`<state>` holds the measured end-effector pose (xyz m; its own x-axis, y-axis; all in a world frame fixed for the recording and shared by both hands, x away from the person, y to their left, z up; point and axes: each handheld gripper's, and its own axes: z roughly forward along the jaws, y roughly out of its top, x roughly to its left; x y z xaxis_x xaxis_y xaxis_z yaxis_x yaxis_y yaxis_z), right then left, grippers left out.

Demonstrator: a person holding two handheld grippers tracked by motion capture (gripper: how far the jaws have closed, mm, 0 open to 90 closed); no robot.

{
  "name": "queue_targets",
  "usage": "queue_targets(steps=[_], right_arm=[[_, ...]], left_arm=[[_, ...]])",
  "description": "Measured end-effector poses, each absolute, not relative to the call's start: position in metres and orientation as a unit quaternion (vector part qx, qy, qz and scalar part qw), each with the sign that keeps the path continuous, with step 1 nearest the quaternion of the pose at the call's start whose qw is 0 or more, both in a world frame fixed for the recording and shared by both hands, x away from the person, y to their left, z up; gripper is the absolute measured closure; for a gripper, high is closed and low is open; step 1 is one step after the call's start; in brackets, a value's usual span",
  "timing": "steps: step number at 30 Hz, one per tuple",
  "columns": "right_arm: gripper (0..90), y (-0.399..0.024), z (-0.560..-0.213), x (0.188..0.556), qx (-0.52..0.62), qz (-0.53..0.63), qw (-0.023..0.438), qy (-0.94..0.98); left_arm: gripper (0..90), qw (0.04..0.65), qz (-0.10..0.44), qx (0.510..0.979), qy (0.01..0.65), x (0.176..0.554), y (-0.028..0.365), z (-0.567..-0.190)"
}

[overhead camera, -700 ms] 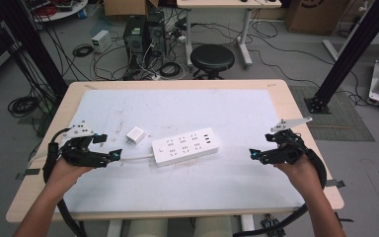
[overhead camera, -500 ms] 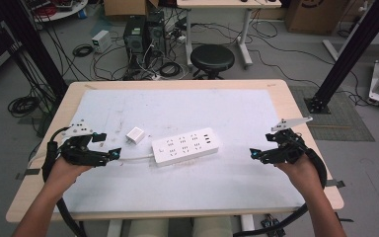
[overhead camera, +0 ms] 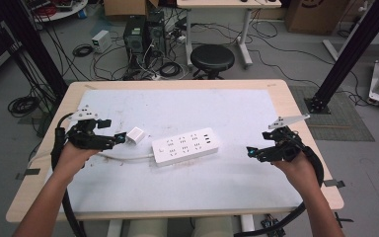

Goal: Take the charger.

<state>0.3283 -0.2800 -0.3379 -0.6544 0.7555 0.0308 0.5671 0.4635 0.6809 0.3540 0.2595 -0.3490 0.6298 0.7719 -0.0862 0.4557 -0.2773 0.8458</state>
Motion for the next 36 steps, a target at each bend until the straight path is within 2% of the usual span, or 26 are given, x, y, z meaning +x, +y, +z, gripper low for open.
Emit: queue_targets(steps=[12,24,36], right_arm=[[17.3,-0.282,-0.342,0.329,0.392,0.344,0.142,0.841],[17.3,-0.283,-0.346,0.33,0.392,0.344,0.149,0.84],[17.3,-0.287,-0.35,0.332,0.399,0.34,0.147,0.839]], left_arm=[[18.1,0.417,0.185,0.769,0.448,0.387,0.249,-0.373],[18.3,0.377,0.181,0.788,0.453,0.412,0.233,-0.404],[18.2,0.334,0.18,0.805,0.456,0.418,0.224,-0.433]])
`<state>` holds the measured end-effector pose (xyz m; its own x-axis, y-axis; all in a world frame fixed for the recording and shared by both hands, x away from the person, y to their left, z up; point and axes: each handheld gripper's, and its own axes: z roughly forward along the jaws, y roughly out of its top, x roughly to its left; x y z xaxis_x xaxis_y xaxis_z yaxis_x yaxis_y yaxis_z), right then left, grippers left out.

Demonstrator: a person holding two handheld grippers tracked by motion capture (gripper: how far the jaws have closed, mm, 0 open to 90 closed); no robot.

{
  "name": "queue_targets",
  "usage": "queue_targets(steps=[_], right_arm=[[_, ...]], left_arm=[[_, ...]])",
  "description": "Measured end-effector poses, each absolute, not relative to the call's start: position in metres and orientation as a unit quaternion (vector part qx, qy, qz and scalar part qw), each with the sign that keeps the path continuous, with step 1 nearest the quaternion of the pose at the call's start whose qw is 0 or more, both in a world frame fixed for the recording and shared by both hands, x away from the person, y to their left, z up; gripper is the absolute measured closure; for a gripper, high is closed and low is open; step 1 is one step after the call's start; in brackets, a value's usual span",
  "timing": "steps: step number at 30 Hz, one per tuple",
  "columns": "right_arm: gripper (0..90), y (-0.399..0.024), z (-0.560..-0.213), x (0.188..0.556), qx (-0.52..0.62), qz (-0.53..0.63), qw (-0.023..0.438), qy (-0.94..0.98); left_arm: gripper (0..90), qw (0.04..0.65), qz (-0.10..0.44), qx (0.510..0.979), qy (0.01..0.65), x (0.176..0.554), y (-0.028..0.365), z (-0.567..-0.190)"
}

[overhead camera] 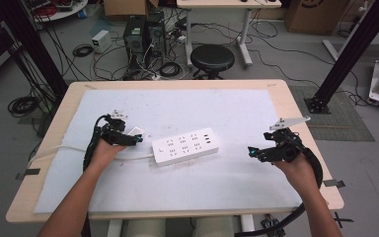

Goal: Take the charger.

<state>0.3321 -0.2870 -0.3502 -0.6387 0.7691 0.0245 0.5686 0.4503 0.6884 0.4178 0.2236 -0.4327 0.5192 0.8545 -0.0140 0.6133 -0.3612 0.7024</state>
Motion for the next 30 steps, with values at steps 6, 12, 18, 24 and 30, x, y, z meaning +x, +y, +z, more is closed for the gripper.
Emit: queue_targets(steps=[6,12,18,24,30], right_arm=[[17.3,-0.2872,-0.3512,0.3324,0.401,0.339,0.144,0.839],[17.3,-0.2875,-0.351,0.3322,0.4,0.338,0.144,0.84],[17.3,-0.2875,-0.3514,0.3305,0.4,0.337,0.144,0.84],[17.3,-0.2881,-0.3519,0.3295,0.4,0.338,0.144,0.84],[17.3,-0.2893,-0.352,0.328,0.399,0.337,0.145,0.84]], left_arm=[[18.2,0.312,0.181,0.812,0.459,0.4198,0.2217,-0.4385],[24.6,0.31,0.174,0.814,0.46,0.4193,0.2226,-0.4409],[32.4,0.314,0.172,0.816,0.454,0.4162,0.2209,-0.4397],[42.3,0.311,0.172,0.818,0.452,0.4139,0.2187,-0.4376],[42.4,0.315,0.164,0.811,0.464,0.4107,0.2231,-0.4347]])
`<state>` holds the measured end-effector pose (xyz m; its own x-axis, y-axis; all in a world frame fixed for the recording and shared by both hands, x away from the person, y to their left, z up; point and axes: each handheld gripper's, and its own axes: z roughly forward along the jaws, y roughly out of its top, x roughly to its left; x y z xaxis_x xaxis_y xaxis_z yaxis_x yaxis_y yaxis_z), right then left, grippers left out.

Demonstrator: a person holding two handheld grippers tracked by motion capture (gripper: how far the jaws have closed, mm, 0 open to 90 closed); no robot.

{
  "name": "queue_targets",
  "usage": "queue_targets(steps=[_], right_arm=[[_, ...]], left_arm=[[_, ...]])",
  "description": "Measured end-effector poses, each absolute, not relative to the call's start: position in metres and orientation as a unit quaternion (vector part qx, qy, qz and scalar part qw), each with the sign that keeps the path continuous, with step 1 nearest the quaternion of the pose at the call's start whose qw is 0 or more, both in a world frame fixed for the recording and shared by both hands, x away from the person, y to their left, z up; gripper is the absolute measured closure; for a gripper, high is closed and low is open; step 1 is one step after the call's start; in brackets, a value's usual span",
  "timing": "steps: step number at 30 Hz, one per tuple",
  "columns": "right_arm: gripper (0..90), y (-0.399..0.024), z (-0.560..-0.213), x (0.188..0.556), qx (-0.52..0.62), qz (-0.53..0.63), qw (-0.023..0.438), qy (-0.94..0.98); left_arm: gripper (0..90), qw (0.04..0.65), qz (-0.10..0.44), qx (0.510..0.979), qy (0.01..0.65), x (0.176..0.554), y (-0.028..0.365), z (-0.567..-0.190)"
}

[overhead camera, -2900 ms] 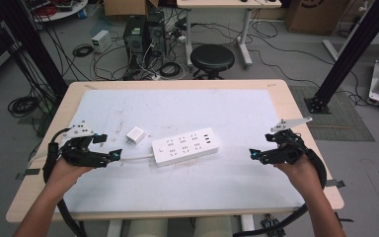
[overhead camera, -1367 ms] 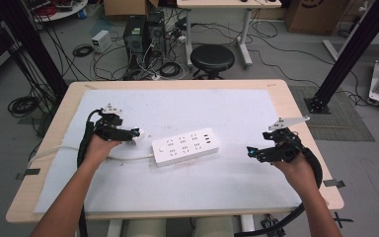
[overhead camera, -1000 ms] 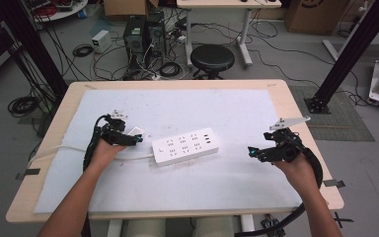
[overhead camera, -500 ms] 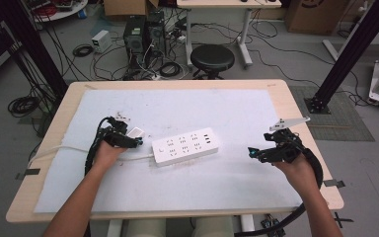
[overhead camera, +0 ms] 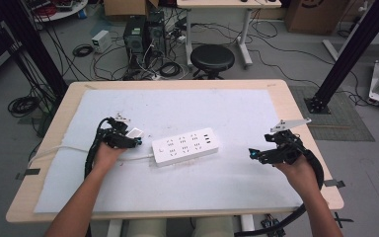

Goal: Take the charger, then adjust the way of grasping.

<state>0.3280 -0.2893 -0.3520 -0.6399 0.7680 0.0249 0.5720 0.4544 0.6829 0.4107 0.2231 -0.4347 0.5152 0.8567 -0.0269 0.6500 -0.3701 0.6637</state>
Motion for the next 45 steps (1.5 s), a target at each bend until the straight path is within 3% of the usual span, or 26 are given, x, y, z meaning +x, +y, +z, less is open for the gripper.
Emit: queue_targets(steps=[11,26,45], right_arm=[[17.3,-0.286,-0.352,0.325,0.389,0.341,0.145,0.844],[17.3,-0.275,-0.351,0.32,0.353,0.342,0.167,0.855],[17.3,-0.266,-0.357,0.316,0.346,0.348,0.157,0.857]], left_arm=[[42.6,0.36,0.19,0.781,0.474,0.388,0.235,-0.409],[42.6,0.411,0.206,0.796,0.394,0.342,0.226,-0.368],[42.5,0.435,0.179,0.825,0.314,0.317,0.203,-0.354]])
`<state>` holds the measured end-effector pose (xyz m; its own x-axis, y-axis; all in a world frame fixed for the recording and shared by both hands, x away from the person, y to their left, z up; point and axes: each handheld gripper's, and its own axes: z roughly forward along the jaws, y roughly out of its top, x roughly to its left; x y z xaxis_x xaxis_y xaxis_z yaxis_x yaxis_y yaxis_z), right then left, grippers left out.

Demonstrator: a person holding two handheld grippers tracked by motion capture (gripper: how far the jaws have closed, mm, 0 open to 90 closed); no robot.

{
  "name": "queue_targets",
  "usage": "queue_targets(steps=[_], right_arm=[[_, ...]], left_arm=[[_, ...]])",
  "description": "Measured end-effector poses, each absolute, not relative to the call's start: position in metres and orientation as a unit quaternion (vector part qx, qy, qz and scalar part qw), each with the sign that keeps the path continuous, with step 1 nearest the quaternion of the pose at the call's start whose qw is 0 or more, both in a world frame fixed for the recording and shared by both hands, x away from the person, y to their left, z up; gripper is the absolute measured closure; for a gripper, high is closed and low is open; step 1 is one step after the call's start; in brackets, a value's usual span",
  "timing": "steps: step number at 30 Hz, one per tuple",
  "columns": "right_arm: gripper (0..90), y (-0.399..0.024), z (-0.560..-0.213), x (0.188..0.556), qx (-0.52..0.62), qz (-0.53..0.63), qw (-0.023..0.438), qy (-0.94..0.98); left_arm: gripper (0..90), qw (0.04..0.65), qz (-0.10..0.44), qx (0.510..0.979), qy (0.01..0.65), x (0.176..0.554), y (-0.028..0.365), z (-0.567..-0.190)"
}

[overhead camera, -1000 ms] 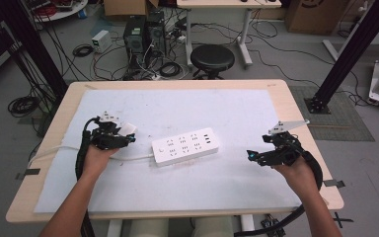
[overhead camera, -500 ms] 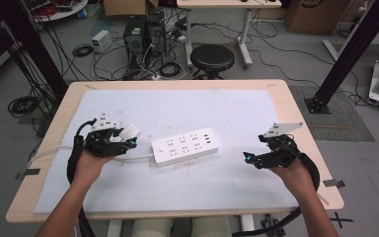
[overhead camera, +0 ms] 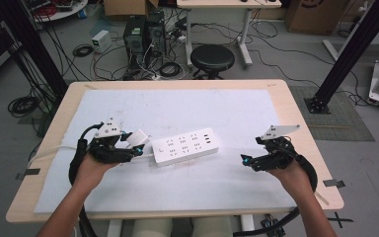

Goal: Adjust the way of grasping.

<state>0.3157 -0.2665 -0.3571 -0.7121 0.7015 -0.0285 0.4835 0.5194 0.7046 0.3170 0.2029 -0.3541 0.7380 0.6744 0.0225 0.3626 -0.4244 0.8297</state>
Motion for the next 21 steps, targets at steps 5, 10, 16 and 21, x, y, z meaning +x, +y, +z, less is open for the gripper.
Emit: queue_targets(steps=[5,10,16,21], right_arm=[[17.4,-0.259,-0.359,0.316,0.35,0.351,0.125,0.859],[17.3,-0.25,-0.361,0.314,0.345,0.353,0.12,0.861],[17.2,-0.241,-0.361,0.309,0.324,0.354,0.137,0.867],[17.3,-0.238,-0.361,0.307,0.332,0.362,0.113,0.864]], left_arm=[[42.5,0.437,0.176,0.834,0.287,0.311,0.195,-0.352],[42.5,0.44,0.172,0.839,0.271,0.307,0.187,-0.35],[42.5,0.443,0.168,0.85,0.231,0.299,0.173,-0.35],[42.5,0.439,0.163,0.858,0.211,0.296,0.163,-0.354]])
